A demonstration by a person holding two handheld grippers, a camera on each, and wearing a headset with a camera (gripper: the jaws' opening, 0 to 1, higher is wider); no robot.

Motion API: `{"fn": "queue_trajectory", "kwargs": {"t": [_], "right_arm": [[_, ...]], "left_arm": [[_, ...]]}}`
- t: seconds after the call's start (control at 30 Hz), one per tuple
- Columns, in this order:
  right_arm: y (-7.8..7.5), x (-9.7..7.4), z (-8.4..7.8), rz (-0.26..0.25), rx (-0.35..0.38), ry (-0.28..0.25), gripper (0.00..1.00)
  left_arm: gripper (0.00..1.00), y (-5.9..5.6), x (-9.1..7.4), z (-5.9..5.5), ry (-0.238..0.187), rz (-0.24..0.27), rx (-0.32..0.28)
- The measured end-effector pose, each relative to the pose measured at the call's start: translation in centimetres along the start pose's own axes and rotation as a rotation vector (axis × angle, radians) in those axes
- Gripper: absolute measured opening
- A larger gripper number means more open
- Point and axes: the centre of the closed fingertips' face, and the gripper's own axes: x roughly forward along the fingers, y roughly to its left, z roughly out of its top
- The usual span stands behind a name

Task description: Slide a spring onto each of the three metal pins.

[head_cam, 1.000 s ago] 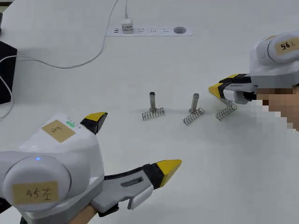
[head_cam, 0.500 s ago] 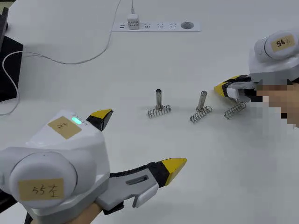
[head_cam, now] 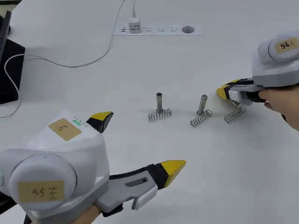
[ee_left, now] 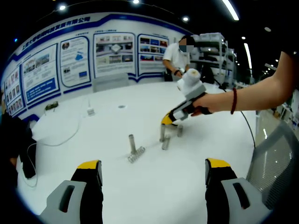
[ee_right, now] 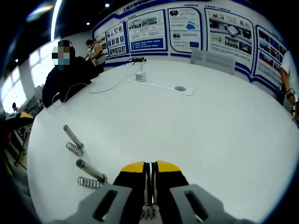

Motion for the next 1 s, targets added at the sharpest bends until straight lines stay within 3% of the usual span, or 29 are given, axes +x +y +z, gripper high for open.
{"fn": "queue_trajectory", "kwargs": {"t": [0.17,0.43,1.0], "right_arm": [[0.4,-1.1,1.0,-0.001,-0.004,-0.032,0.09],[0.8,-2.6,0.9,-0.004,-0.023,-0.043,0.09],[1.1,-5.4,-0.5,-0.027,-0.066,-0.010,0.09]], "left_arm": [[0.93,0.1,-0.1,0.1,-0.002,0.002,0.007],[0.93,0.1,-0.5,0.6,-0.014,0.006,0.019],[0.91,0.6,-1.0,0.8,-0.016,0.021,0.028]]}}
